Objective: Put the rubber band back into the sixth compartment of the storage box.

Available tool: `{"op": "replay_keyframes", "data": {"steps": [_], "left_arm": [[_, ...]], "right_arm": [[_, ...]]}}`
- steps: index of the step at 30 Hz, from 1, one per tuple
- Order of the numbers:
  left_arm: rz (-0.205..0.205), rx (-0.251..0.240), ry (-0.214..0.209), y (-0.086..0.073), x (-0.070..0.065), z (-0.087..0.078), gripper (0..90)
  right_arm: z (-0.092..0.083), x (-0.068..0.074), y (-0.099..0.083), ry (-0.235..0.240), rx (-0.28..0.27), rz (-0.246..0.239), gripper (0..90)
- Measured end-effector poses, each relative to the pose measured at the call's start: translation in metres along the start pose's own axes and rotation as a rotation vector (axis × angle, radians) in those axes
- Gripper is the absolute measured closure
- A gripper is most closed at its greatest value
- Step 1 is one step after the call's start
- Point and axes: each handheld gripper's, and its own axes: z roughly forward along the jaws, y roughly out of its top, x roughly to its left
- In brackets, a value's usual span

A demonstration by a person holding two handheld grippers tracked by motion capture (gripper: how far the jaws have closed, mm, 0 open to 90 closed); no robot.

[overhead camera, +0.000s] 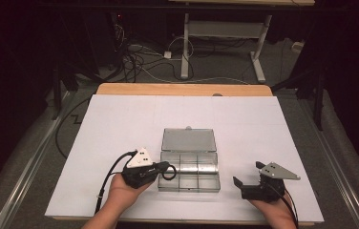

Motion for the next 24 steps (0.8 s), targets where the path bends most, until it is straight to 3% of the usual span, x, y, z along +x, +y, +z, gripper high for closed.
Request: {"op": "replay_keyframes", "data": {"steps": [24], "left_arm": [[0.027,0.013,-0.052,0.017,-0.012,0.026,84.8]], "right_arm": [[0.0,-0.001,0.0,0.003,-0.001,-0.002,0.4]]}}
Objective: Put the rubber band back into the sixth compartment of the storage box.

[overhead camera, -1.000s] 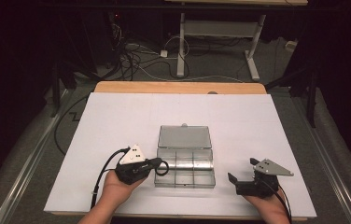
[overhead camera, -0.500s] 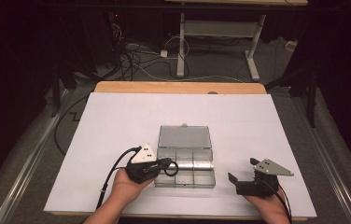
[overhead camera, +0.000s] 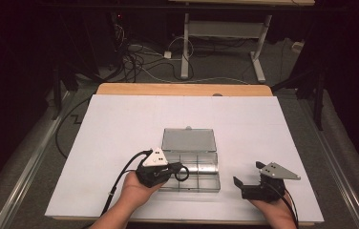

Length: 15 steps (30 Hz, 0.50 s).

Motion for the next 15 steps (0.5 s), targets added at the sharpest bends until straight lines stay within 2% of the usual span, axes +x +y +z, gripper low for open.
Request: {"op": "replay_keyframes", "data": {"steps": [15], "left_arm": [[0.034,0.009,-0.031,0.014,-0.009,0.013,84.8]], "right_arm": [[-0.001,0.0,0.0,-0.001,-0.006,0.013,0.4]]}}
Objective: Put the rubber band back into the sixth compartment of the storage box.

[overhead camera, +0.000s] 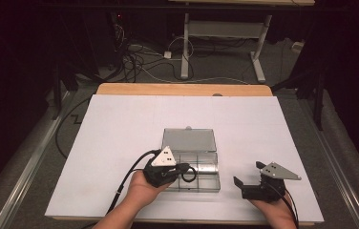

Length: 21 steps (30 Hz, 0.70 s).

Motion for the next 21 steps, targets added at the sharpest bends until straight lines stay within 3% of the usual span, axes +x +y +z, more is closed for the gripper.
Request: {"op": "replay_keyframes", "data": {"steps": [21], "left_arm": [[0.048,0.019,-0.032,0.027,-0.014,0.027,84.6]], "right_arm": [[0.0,0.0,0.0,0.003,-0.001,0.002,0.4]]}}
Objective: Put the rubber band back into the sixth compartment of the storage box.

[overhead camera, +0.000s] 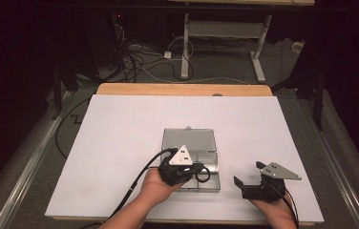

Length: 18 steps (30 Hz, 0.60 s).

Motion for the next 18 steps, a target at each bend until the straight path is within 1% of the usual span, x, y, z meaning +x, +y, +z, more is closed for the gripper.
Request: {"op": "replay_keyframes", "data": {"steps": [4,7,11,15,18], "left_arm": [[0.01,0.018,-0.002,0.0024,-0.0023,0.0058,84.5],[0.004,0.028,0.0,0.0032,-0.0028,0.0089,84.4],[0.013,0.036,0.005,0.0039,-0.0036,0.0098,84.3],[0.007,0.042,0.011,0.0041,-0.0035,0.0104,84.3],[0.006,0.045,0.006,0.0045,-0.0038,0.0111,84.1]], "right_arm": [[0.0003,-0.0005,0.0001,0.001,-0.001,-0.006,0.4],[0.0001,-0.0003,0.0001,0.001,0.0,-0.003,0.4],[0.0003,-0.0005,0.0001,0.002,-0.001,-0.006,0.4],[0.0001,-0.0003,0.0001,0.001,0.001,-0.002,0.4],[0.0001,0.0001,0.0,0.0,0.001,0.0,0.4]]}}
